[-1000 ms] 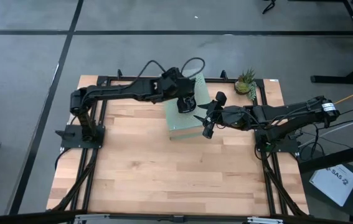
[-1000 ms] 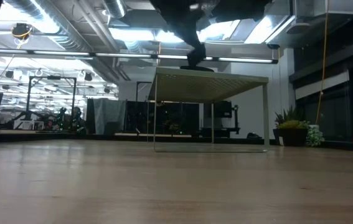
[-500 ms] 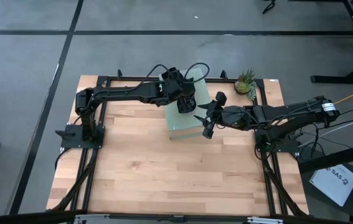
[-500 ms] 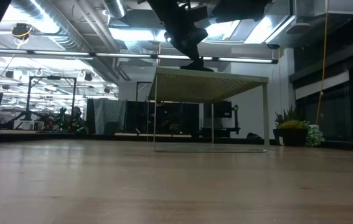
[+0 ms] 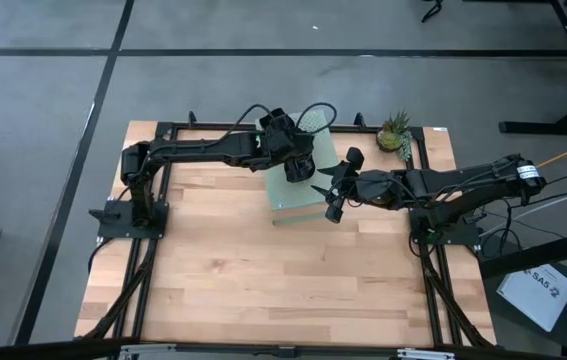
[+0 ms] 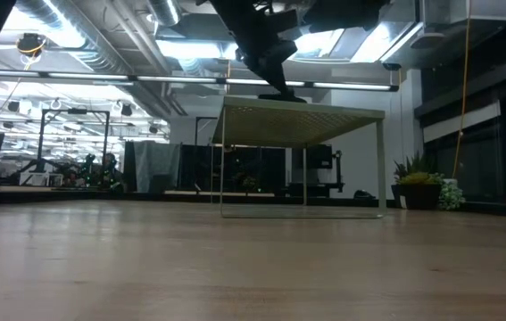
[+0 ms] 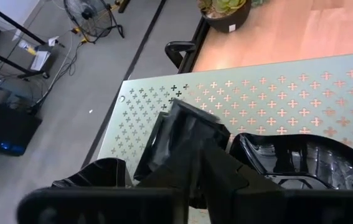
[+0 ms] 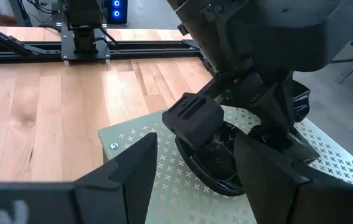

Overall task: Pick & Place Mini shaped plates
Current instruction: Stack the black square plate on top of the black square plates on the shelf

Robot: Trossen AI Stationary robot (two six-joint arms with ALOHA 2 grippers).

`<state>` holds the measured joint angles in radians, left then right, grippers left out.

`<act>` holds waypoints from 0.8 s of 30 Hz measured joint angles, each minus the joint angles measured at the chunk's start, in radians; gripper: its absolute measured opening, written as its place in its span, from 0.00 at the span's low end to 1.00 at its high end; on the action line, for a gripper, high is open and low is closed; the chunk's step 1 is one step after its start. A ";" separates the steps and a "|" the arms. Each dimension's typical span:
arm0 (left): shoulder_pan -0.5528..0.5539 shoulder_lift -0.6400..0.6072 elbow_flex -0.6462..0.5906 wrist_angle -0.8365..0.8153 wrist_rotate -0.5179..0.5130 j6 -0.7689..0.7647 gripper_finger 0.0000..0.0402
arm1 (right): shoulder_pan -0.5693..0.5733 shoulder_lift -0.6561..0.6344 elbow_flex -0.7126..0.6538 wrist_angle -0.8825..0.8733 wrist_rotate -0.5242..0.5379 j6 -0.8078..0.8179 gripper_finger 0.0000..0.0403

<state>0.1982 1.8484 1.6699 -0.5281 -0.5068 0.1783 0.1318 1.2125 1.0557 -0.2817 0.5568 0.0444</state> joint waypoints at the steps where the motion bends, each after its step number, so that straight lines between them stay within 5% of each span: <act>1: 0.000 0.000 0.000 0.000 0.001 0.000 0.08 | 0.000 0.000 0.000 0.000 0.000 0.000 0.53; 12: 0.000 0.000 0.000 0.008 -0.048 -0.036 0.24 | 0.000 0.000 0.000 0.000 0.000 0.000 0.53; 16: 0.001 0.000 0.000 0.008 0.052 -0.034 0.24 | 0.000 0.000 0.000 0.000 0.000 0.000 0.53; 24: 0.007 0.000 -0.001 0.001 0.149 0.289 0.22 | 0.000 0.000 0.000 0.000 0.000 0.004 0.53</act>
<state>0.2056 1.8484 1.6691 -0.5270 -0.3579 0.4668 0.1318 1.2125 1.0557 -0.2817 0.5567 0.0482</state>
